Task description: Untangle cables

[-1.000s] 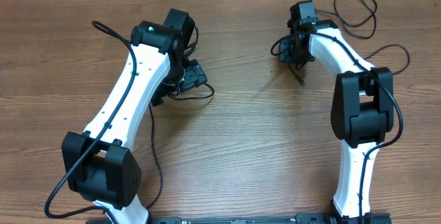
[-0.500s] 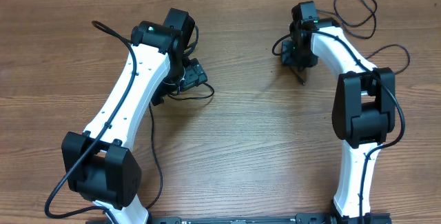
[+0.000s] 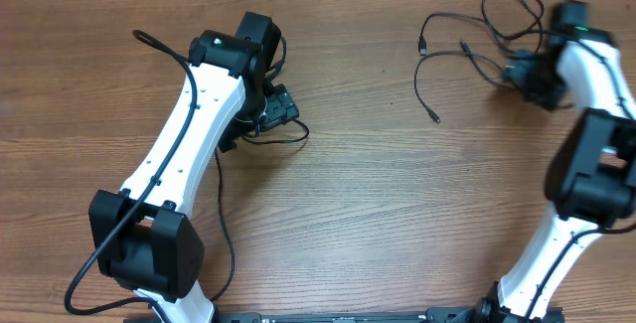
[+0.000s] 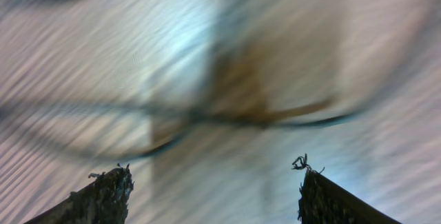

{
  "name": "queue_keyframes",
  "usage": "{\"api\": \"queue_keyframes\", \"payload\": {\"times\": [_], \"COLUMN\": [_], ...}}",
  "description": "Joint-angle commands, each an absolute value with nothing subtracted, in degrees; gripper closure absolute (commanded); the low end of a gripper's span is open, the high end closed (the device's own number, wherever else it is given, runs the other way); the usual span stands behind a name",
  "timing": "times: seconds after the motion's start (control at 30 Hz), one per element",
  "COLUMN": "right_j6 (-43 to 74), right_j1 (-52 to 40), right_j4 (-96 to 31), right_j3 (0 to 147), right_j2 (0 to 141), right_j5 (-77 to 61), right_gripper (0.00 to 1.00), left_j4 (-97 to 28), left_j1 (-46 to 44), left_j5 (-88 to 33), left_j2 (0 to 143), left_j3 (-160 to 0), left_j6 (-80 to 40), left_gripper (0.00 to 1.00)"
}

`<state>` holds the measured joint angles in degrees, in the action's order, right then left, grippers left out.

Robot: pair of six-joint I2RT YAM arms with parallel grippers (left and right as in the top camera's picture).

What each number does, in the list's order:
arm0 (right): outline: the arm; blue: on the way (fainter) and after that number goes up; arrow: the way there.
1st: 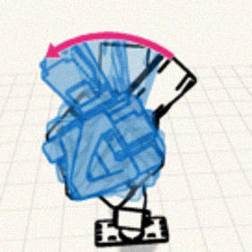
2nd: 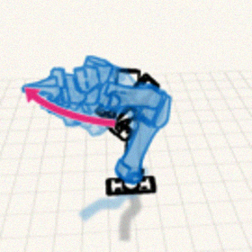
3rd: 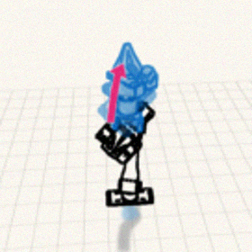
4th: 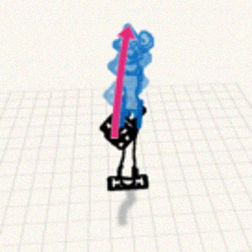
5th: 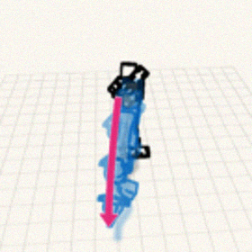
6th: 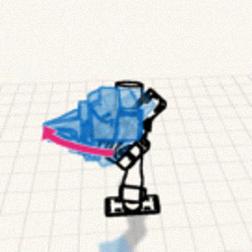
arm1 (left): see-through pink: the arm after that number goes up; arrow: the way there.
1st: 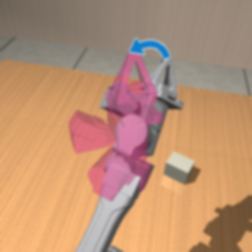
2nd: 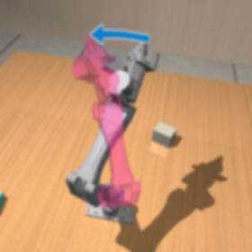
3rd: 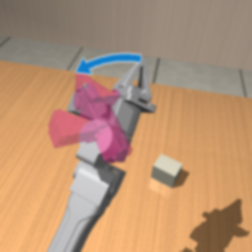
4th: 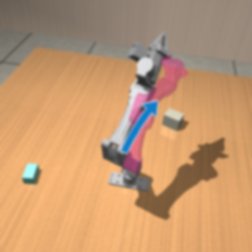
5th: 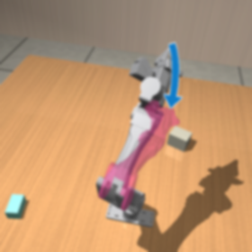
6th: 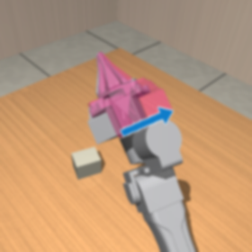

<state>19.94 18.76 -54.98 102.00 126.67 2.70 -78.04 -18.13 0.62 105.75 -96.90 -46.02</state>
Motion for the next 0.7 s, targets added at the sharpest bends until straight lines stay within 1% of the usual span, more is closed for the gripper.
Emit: {"api": "queue_keyframes", "payload": {"times": [0.0, 0.17, 0.4, 0.63, 0.67], "right_j6": [21.45, 21.45, 21.47, 22.13, 22.13], "right_j1": [21.78, 24.95, 25.15, 25.17, 25.15], "right_j4": [-54.39, -51.09, -49.54, -48.18, -47.79], "right_j3": [101.45, 99.9, 99.68, 99.68, 99.68], "right_j2": [124.9, 125.93, 129.51, 132.57, 132.73], "right_j5": [2.92, 2.68, 2.52, 2.85, 2.9], "right_gripper": [0.21, 0.21, 0.21, 0.37, 0.42], "left_j4": [-77.87, -77.71, -77.76, -77.89, -77.8], "left_j1": [-18.41, -18.41, -18.41, -18.41, -18.41], "left_j5": [0.4, 0.4, 0.36, 0.36, 0.36], "left_j2": [103.77, 103.77, 103.77, 103.77, 103.77], "left_j3": [-97.6, -97.6, -97.6, -97.6, -97.6], "left_j6": [-44.8, -44.8, -44.8, -44.8, -44.8], "left_gripper": [0.01, 0.0, 0.0, 0.0, 0.01]}}
